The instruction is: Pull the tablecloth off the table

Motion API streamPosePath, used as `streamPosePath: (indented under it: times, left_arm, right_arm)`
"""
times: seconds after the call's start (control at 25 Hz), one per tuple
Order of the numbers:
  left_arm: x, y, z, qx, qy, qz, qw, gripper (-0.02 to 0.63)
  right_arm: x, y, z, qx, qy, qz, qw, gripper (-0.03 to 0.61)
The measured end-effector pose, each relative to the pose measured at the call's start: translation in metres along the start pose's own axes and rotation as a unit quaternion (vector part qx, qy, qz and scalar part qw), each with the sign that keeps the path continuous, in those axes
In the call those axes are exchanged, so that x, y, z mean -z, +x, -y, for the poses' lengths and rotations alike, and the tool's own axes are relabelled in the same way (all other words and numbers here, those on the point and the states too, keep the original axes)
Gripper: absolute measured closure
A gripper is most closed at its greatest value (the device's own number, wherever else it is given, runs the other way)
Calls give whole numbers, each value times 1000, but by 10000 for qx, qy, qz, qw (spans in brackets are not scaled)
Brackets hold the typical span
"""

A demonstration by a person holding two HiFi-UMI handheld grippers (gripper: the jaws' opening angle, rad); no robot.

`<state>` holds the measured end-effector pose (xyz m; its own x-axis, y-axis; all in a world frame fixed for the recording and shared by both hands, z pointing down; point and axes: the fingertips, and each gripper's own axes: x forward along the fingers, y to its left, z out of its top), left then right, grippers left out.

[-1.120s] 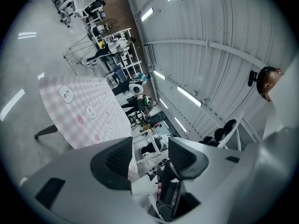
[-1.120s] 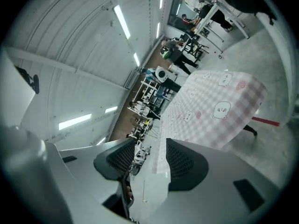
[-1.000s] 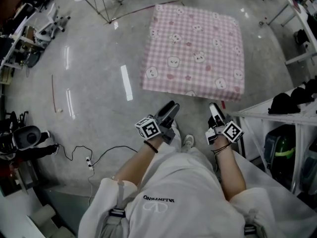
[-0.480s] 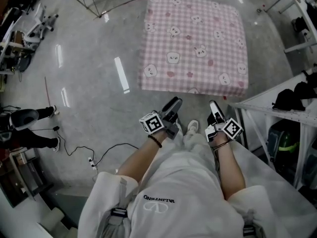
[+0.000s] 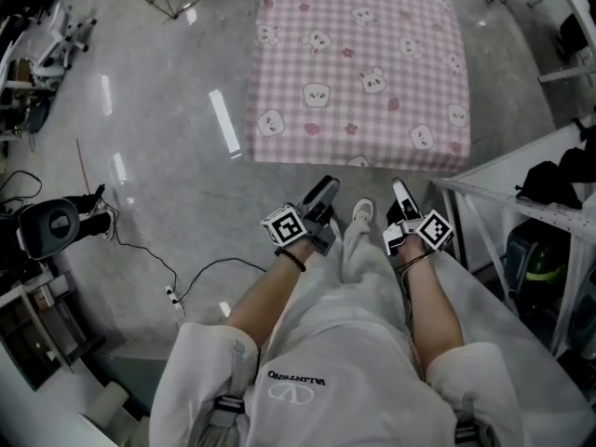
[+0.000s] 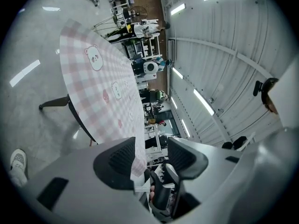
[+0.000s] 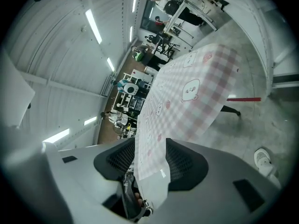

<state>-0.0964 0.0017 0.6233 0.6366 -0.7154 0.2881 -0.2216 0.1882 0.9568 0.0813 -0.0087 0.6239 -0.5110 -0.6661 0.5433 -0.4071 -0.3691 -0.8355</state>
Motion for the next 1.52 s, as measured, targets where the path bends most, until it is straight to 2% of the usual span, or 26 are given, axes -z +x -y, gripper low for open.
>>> streamPosePath:
  times: [0.24, 0.76, 1.08, 1.52]
  left_arm:
    - [5, 15, -34, -178, -289, 272, 9991, 402]
    - [34, 31, -93, -328, -569, 342, 9973, 402]
    - [35, 41, -120, -277, -711, 487, 9959, 402]
    - [22, 61, -135, 139, -900, 789, 9927, 402]
  right_arm:
    - [-2, 17, 30, -100, 191, -66, 9997, 359]
    - [9, 42, 99, -131, 386, -234, 9989, 359]
    - [7, 59, 120, -183, 576, -83, 9981, 359]
    - [-7, 73, 133, -398, 1036, 445, 9928, 364]
